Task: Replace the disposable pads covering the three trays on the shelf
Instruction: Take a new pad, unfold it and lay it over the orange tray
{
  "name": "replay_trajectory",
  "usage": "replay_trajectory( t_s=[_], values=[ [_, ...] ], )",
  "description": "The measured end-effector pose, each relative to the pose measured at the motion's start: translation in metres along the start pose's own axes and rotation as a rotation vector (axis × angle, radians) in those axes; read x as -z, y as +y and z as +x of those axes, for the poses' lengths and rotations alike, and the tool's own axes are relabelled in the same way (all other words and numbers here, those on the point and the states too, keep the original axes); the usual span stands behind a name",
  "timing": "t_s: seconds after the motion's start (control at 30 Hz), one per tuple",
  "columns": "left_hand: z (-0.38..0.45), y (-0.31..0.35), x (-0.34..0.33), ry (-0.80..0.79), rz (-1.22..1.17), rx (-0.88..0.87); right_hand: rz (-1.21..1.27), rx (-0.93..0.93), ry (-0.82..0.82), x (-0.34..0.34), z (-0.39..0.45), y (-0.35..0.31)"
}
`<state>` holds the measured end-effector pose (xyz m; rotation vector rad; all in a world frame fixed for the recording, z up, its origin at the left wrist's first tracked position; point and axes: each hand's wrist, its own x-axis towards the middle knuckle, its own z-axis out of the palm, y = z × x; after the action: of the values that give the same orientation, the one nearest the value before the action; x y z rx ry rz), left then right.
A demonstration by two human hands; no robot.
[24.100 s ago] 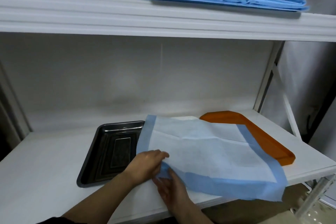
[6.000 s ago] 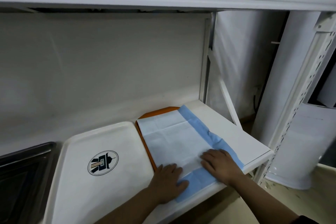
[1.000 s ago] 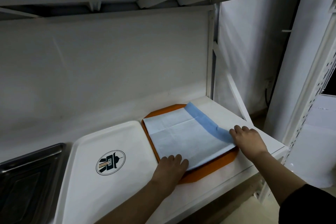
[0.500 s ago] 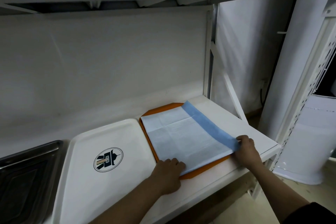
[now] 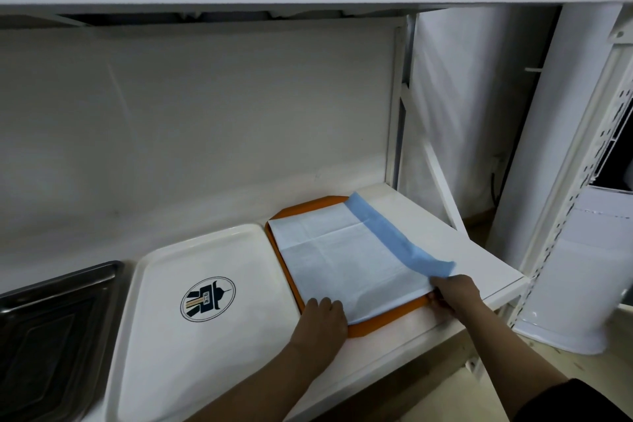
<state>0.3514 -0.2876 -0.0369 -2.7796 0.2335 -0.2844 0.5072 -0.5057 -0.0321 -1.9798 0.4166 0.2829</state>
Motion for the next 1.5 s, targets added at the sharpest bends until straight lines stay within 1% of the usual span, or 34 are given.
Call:
replay_trajectory(
  t_s=[0.1,0.17,0.3,0.37,0.47,0.53,0.6,0.67,0.73,0.77,0.8,0.83,0.87,0.9,0.93,0.97,1.0,1.03,1.07,1.1,1.17,1.33,1.43,1.5],
  values=[
    [0.001,-0.001,-0.011,0.002,-0.043,0.012,-0.131,0.053,0.033,-0.005,0.002,0.0],
    [-0.001,0.001,-0.015,-0.009,-0.081,0.025,-0.155,0.077,0.046,-0.007,0.004,0.002],
    [-0.008,0.002,-0.008,-0.009,-0.155,0.048,-0.013,0.015,0.004,-0.004,0.005,0.0],
    [-0.007,0.002,0.0,-0.007,-0.183,0.059,0.017,-0.005,0.005,-0.003,0.002,-0.004],
    [-0.004,0.003,-0.002,-0.044,-0.113,0.028,-0.03,-0.033,-0.002,-0.005,0.004,-0.007],
    [-0.003,0.003,-0.007,-0.031,-0.055,0.007,-0.004,-0.068,-0.027,-0.006,0.004,-0.007],
    [-0.006,0.005,-0.014,-0.016,-0.021,-0.017,-0.007,-0.035,-0.012,-0.007,0.005,-0.004],
    [-0.01,0.004,-0.016,-0.027,-0.07,-0.026,-0.038,0.026,0.069,-0.007,0.0,-0.001],
    [-0.015,0.001,-0.006,-0.089,-0.223,0.01,-0.026,0.09,0.191,-0.006,-0.014,-0.004],
    [-0.016,-0.001,0.003,-0.082,-0.307,0.039,-0.054,0.174,0.296,-0.006,-0.02,-0.005],
    [-0.013,-0.003,0.008,-0.051,-0.334,0.073,-0.15,0.317,0.406,-0.007,-0.027,-0.006],
    [-0.009,-0.007,0.007,-0.041,-0.326,0.095,-0.298,0.497,0.485,-0.009,-0.032,-0.009],
    [-0.004,-0.011,0.007,-0.087,-0.325,0.116,-0.447,0.701,0.492,-0.014,-0.036,-0.01],
    [0.0,-0.015,0.01,-0.18,-0.344,0.158,-0.572,0.892,0.412,-0.02,-0.036,-0.008],
    [0.005,-0.018,0.013,-0.265,-0.4,0.201,-0.674,1.031,0.234,-0.028,-0.035,-0.006],
    [0.007,-0.019,0.011,-0.341,-0.449,0.214,-0.773,1.099,0.031,-0.034,-0.035,-0.006],
    [0.009,-0.02,0.009,-0.394,-0.463,0.196,-0.871,1.034,-0.159,-0.039,-0.035,-0.007],
    [0.008,-0.02,0.009,-0.441,-0.457,0.178,-0.956,0.904,-0.292,-0.042,-0.033,-0.007],
    [0.009,-0.022,0.006,-0.462,-0.46,0.182,-1.026,0.802,-0.348,-0.044,-0.031,-0.007],
    [0.01,-0.024,0.003,-0.481,-0.468,0.21,-1.067,0.745,-0.367,-0.048,-0.026,-0.007],
    [0.012,-0.029,-0.005,-0.515,-0.476,0.263,-1.108,0.691,-0.38,-0.053,-0.024,-0.007],
    [0.017,-0.031,-0.015,-0.532,-0.392,0.303,-1.206,0.651,-0.384,-0.056,-0.015,-0.017],
    [0.021,-0.034,-0.014,-0.58,-0.386,0.309,-1.182,0.63,-0.362,-0.061,-0.01,-0.017],
    [0.023,-0.035,-0.011,-0.6,-0.372,0.312,-1.184,0.634,-0.281,-0.062,-0.01,-0.016]
  ],
)
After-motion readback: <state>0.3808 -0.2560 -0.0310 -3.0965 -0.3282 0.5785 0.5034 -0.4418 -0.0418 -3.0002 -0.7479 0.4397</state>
